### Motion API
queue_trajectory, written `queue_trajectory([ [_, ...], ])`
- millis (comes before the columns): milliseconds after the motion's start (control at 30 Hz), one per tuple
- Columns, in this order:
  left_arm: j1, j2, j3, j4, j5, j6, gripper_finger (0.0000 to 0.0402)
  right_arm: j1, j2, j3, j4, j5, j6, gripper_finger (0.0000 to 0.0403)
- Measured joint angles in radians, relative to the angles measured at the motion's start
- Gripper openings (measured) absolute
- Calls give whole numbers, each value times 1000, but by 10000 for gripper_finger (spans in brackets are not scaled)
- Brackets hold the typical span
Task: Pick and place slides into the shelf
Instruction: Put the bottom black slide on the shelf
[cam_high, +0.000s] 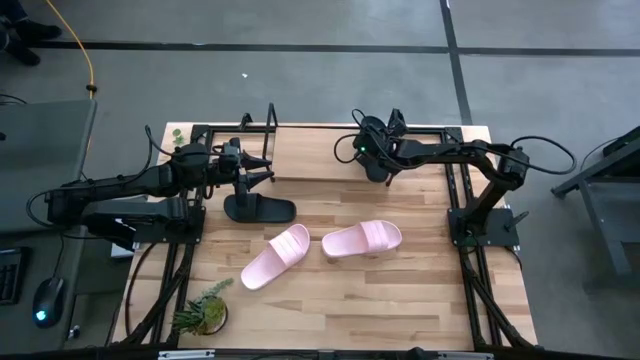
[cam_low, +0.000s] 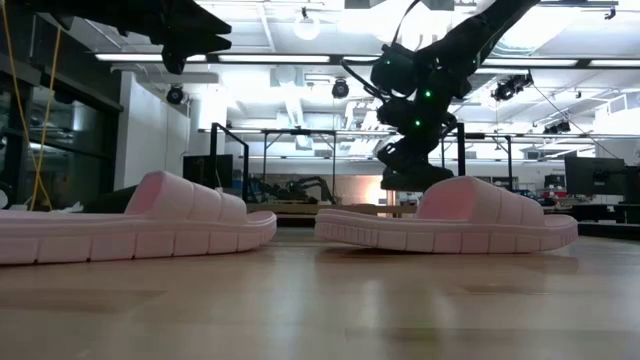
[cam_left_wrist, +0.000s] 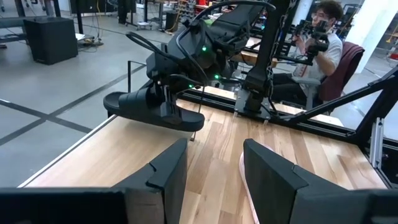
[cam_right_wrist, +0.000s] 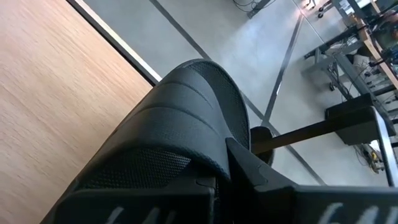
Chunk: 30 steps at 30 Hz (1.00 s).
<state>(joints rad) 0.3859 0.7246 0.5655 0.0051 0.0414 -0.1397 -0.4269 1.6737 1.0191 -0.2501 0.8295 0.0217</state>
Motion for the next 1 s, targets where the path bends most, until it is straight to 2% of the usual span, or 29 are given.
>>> queue_trajectory([
  [433, 0, 0, 0, 0, 0, 0, 143, -4, 57, 1, 9, 24, -14, 0],
  [1000, 0, 0, 0, -7, 0, 0, 143, -6, 58, 2, 1, 5, 0, 0],
])
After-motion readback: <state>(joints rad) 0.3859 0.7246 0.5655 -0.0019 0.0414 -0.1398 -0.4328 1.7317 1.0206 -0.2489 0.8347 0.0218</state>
